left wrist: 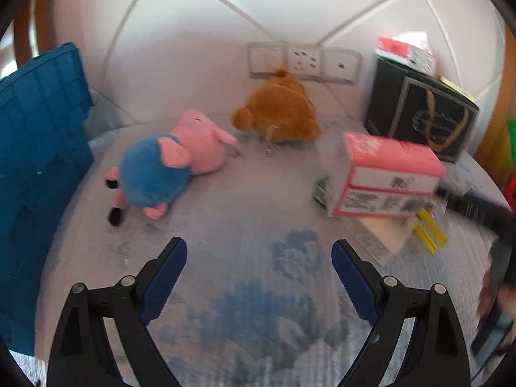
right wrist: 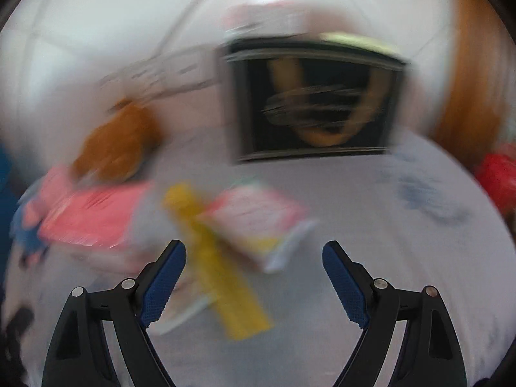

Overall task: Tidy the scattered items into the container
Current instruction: 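Grasp the pink tissue pack with the left tool while the right tool grasps the white box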

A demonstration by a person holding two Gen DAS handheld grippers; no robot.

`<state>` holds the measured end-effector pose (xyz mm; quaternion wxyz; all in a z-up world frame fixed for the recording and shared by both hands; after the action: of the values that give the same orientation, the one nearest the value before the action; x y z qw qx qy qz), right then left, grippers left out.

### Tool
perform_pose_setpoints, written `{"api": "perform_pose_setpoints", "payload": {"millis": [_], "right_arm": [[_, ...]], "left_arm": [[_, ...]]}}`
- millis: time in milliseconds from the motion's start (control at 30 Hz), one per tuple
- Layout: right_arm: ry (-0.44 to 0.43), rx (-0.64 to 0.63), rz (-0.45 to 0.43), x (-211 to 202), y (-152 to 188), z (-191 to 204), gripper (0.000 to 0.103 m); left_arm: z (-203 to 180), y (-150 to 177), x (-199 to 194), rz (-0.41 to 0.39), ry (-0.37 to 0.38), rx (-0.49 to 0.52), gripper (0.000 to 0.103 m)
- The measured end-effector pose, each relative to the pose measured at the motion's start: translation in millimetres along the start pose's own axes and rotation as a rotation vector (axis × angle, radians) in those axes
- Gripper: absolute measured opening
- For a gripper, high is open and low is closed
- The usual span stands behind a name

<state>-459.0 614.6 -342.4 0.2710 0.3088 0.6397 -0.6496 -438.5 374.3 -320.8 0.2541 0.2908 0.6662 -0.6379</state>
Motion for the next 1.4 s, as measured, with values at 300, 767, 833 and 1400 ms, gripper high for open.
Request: {"api": "perform_pose_setpoints", "payload": {"millis": [300,767,833,1400], "right_arm": [[-0.23,-0.11,0.046,-41.1,37.4,66.2,0.08],[-0.161,-0.033,0.092,2.1,42.8,28.2,0.081],[-0.147,-0.036,0.086,8.2,37.1,25.6,0.081],[-0.091,-0.294,0.119,82.5,-11.5,61.7,0.087]], "left_arm": [[26.0,-16.8,-10.8,0.014,-0.032,-0.033,0.092],[-17.6,3.3,78.3,0.178,0.007,-0.05,0.092],[-19.8,3.3,91.4,0.176,-0.052,-0.037,0.093],[-2.8,8.3,131.4,0.22,-0.041,-0.043,0.098]]}}
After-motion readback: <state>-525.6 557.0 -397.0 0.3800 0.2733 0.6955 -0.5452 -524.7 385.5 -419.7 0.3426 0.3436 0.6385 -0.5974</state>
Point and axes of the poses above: each gripper's, at about its wrist camera, not at the fingertips, and x roughly the way its jaws point, z to its left, y to its underside, the point moved 2 cm from there along x, roughly the way its jaws point, and after that the axes turned 7 degrees about -x, right-handed, at the moved point
